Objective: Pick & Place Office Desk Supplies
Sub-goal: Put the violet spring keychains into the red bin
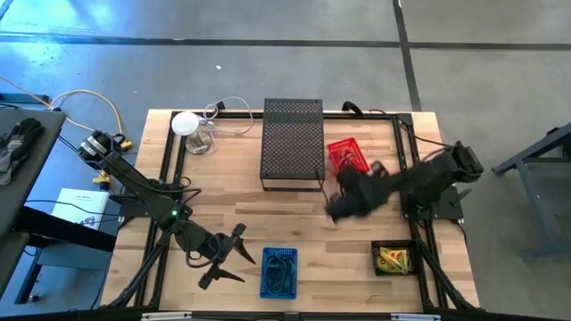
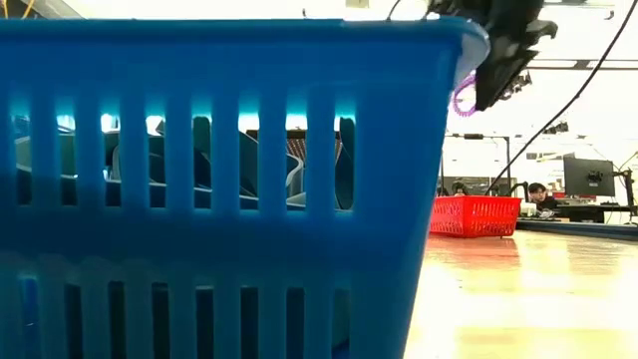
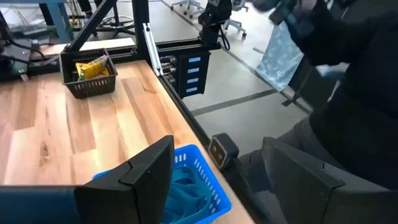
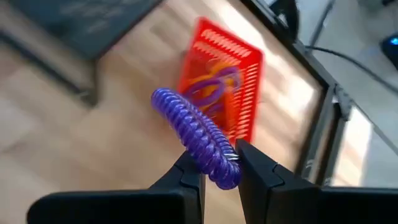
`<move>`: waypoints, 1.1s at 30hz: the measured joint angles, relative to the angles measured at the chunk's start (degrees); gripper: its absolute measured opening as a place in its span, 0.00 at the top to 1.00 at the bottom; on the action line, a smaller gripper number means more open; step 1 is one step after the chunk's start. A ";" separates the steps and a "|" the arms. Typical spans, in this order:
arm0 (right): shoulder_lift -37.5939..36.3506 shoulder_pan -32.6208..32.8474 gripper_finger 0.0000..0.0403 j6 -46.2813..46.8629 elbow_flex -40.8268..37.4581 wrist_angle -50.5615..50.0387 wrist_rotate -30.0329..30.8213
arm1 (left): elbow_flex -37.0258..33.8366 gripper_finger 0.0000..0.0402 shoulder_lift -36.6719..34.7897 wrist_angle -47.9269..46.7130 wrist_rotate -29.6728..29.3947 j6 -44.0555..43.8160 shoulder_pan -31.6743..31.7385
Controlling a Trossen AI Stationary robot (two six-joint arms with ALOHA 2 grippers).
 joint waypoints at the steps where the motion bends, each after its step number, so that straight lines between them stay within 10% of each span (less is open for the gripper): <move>1: -0.21 -2.61 0.88 -3.18 -0.27 0.92 -0.76 | 0.00 0.41 0.00 0.18 0.00 -1.10 0.00; 17: -0.25 -30.42 0.88 -29.18 -9.75 21.72 -13.63 | 0.00 0.41 0.00 -0.07 -0.01 -8.34 0.50; 29: 0.26 -34.61 0.88 -31.28 -15.32 29.07 -17.53 | 0.00 0.41 0.00 -0.04 -0.17 -8.18 0.66; 33: 0.22 -34.61 0.68 -31.23 -15.31 30.86 -17.45 | 0.00 0.41 0.00 -0.06 -0.17 -8.18 0.68</move>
